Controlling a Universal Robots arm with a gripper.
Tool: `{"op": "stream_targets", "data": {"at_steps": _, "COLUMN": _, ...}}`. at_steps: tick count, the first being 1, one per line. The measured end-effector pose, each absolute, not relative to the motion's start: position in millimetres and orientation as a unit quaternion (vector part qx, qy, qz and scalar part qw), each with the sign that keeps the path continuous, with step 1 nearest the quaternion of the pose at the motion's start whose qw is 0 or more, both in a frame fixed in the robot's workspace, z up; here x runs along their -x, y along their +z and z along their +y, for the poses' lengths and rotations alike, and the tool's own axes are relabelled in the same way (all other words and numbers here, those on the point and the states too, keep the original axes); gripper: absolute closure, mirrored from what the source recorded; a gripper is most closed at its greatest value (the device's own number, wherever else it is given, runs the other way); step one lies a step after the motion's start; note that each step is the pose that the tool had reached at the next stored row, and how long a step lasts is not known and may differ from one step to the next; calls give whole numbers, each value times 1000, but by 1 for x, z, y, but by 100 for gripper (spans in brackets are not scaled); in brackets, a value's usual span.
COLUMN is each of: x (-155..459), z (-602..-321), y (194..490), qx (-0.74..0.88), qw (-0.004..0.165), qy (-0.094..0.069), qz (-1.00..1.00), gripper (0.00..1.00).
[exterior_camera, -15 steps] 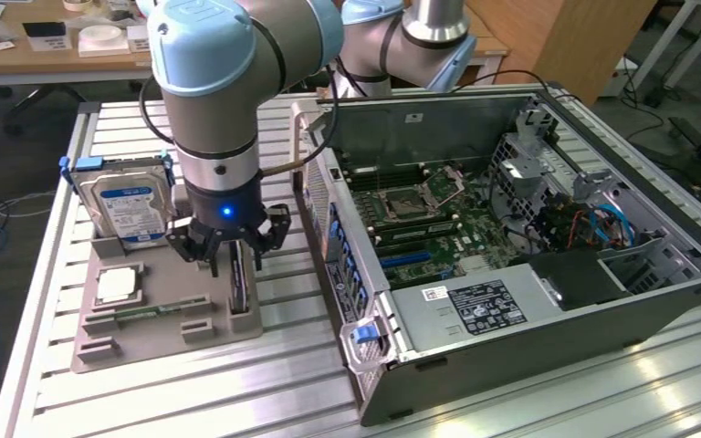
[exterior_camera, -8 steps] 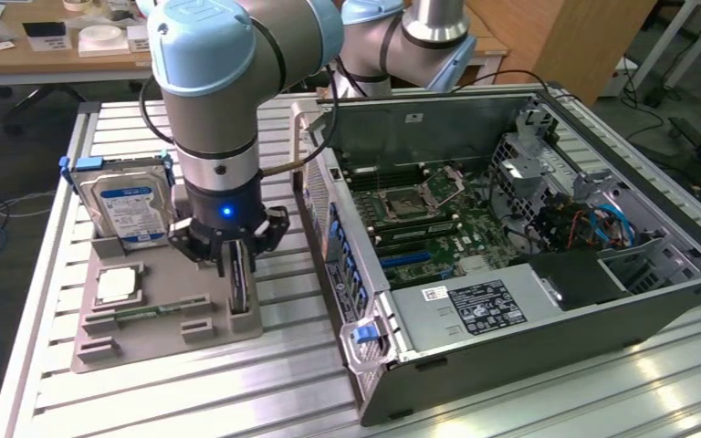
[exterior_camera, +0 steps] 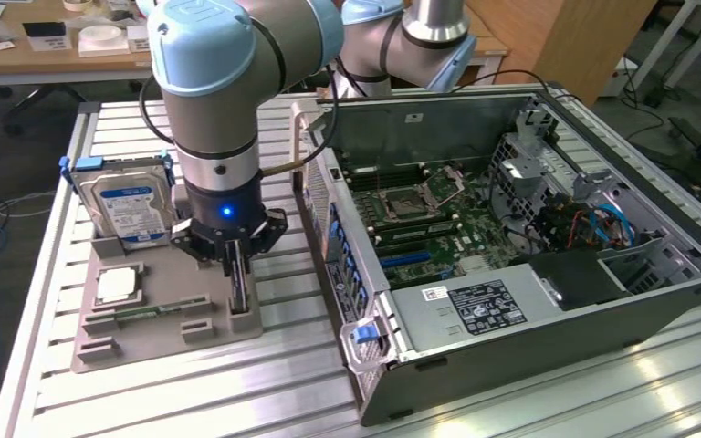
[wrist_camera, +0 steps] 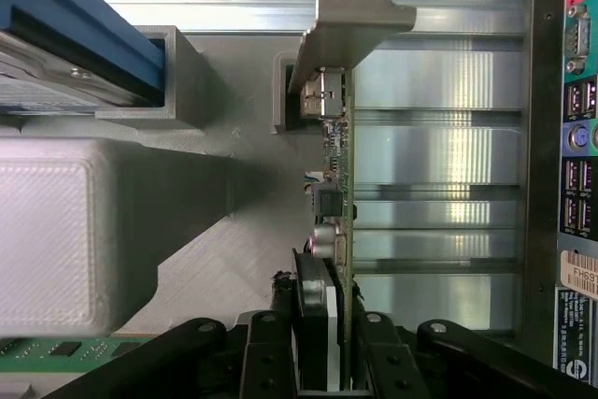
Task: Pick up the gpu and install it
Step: 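Pick up the gpu and move the gpu toward the slot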
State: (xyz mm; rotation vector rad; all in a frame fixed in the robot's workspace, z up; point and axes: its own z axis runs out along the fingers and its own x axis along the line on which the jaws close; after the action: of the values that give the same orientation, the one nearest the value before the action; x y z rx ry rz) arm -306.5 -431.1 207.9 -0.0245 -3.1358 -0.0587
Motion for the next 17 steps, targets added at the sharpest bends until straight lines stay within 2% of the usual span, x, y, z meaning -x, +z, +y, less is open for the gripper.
{"op": "stream_targets", "data": {"at_steps": 17, "x": 307, "z": -431, "y": 208, "qx": 8, "qw": 3, "qy": -19, "qz": -1000, "gripper": 72}}
